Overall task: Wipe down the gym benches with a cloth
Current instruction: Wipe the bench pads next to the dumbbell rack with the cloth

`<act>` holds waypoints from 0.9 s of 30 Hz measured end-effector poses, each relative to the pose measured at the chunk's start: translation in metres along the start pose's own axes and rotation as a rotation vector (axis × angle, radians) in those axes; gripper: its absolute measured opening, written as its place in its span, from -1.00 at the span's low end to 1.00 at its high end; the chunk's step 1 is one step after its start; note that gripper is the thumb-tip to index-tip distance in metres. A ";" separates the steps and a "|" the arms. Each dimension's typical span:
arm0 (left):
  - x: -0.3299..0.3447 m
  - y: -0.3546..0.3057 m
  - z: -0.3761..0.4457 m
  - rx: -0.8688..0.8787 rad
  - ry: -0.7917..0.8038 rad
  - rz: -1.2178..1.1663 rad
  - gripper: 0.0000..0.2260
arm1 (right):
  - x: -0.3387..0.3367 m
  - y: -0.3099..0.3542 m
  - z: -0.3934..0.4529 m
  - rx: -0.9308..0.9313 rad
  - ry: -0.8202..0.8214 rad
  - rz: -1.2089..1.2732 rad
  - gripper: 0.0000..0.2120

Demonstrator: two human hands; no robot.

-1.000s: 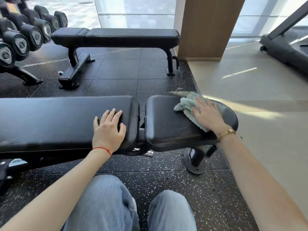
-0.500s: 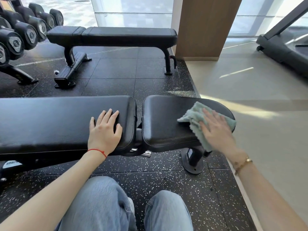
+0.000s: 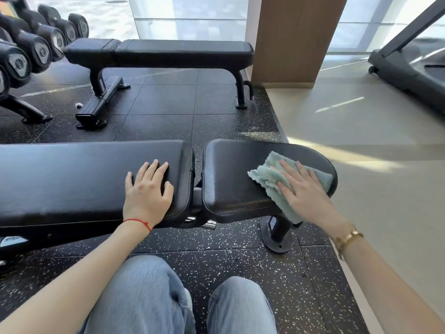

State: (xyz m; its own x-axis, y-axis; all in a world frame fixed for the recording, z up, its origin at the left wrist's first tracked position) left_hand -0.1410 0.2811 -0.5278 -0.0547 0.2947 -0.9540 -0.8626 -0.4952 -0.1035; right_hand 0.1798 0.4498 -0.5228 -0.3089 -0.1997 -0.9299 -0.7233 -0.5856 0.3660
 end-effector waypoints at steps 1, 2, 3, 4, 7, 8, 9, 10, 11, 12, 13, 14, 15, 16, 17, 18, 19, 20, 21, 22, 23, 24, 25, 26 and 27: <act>0.000 -0.001 0.001 -0.001 0.003 0.002 -0.48 | -0.003 -0.005 0.017 0.034 -0.003 -0.011 -0.51; 0.000 -0.001 0.001 -0.001 0.005 0.002 -0.48 | -0.005 -0.007 0.038 0.077 0.011 -0.030 -0.49; -0.001 -0.002 0.001 -0.003 0.007 0.001 -0.49 | -0.005 -0.005 0.060 0.116 0.032 -0.045 -0.49; -0.001 -0.001 0.001 -0.005 0.007 0.001 -0.51 | -0.005 0.004 0.081 0.131 0.043 -0.055 -0.49; -0.001 -0.001 0.001 -0.010 0.004 -0.004 -0.58 | 0.010 0.062 0.113 0.005 0.058 -0.095 -0.52; -0.001 -0.001 0.001 -0.012 0.006 -0.005 -0.58 | 0.020 0.085 0.110 -0.067 0.085 -0.112 -0.51; -0.001 -0.001 0.001 -0.012 0.009 -0.006 -0.58 | 0.031 0.106 0.100 -0.147 0.114 -0.130 -0.50; -0.001 0.000 0.001 -0.012 0.011 -0.005 -0.57 | 0.041 0.124 0.085 -0.227 0.133 -0.143 -0.50; -0.001 0.000 0.001 -0.010 0.013 -0.005 -0.56 | 0.048 0.136 0.066 -0.294 0.144 -0.130 -0.52; -0.001 0.001 0.001 -0.008 0.015 -0.004 -0.57 | 0.050 0.142 0.047 -0.343 0.147 -0.098 -0.54; -0.001 0.001 0.001 -0.005 0.016 -0.003 -0.57 | 0.049 0.142 0.029 -0.371 0.136 -0.053 -0.55; -0.001 0.001 0.000 0.000 0.017 -0.001 -0.57 | 0.046 0.137 0.015 -0.379 0.118 -0.010 -0.55; 0.000 0.001 0.000 0.004 0.017 0.001 -0.57 | 0.043 0.128 0.005 -0.368 0.097 0.013 -0.55; 0.000 0.001 0.000 0.007 0.017 0.002 -0.57 | 0.038 0.116 0.000 -0.342 0.074 0.022 -0.54; 0.000 0.001 0.000 0.007 0.018 0.001 -0.56 | 0.032 0.102 0.002 -0.300 0.058 0.024 -0.54; -0.001 0.000 0.000 0.006 0.020 0.002 -0.53 | 0.028 0.088 0.011 -0.248 0.049 0.023 -0.53; -0.001 -0.001 0.000 0.003 0.020 0.002 -0.51 | 0.024 0.076 0.026 -0.190 0.047 0.017 -0.53; -0.001 -0.001 0.001 -0.001 0.016 0.002 -0.49 | 0.021 0.068 0.045 -0.130 0.054 0.007 -0.52; -0.002 -0.001 0.002 -0.004 0.011 0.002 -0.49 | 0.019 0.066 0.067 -0.076 0.067 -0.005 -0.52; -0.002 -0.001 0.002 -0.005 0.006 0.001 -0.50 | 0.019 0.068 0.087 -0.038 0.082 -0.017 -0.51; -0.002 -0.001 0.002 -0.005 0.002 0.000 -0.52 | 0.020 0.074 0.105 -0.021 0.094 -0.027 -0.51; -0.002 0.000 0.002 -0.004 -0.003 -0.003 -0.55 | 0.023 0.083 0.117 -0.026 0.102 -0.037 -0.51; -0.002 0.000 0.002 -0.005 -0.006 -0.006 -0.57 | 0.028 0.094 0.123 -0.053 0.111 -0.043 -0.51; -0.002 0.001 0.002 -0.007 -0.007 -0.008 -0.58 | 0.033 0.105 0.121 -0.097 0.125 -0.045 -0.51; -0.001 0.002 0.002 -0.007 -0.008 -0.007 -0.58 | 0.038 0.114 0.112 -0.152 0.141 -0.048 -0.51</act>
State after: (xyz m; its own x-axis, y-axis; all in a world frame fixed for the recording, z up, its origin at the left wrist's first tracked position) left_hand -0.1439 0.2815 -0.5264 -0.0522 0.3046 -0.9511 -0.8596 -0.4985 -0.1125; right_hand 0.0162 0.4637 -0.5120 -0.1791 -0.2705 -0.9459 -0.6305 -0.7065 0.3214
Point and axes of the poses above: each hand's wrist, its own z-axis towards the middle knuckle, its own x-axis out of the palm, y = z × x, the point moved 5 cm from there along z, towards the middle knuckle, and after that the axes turned 10 degrees about z, right-handed, at the moved point
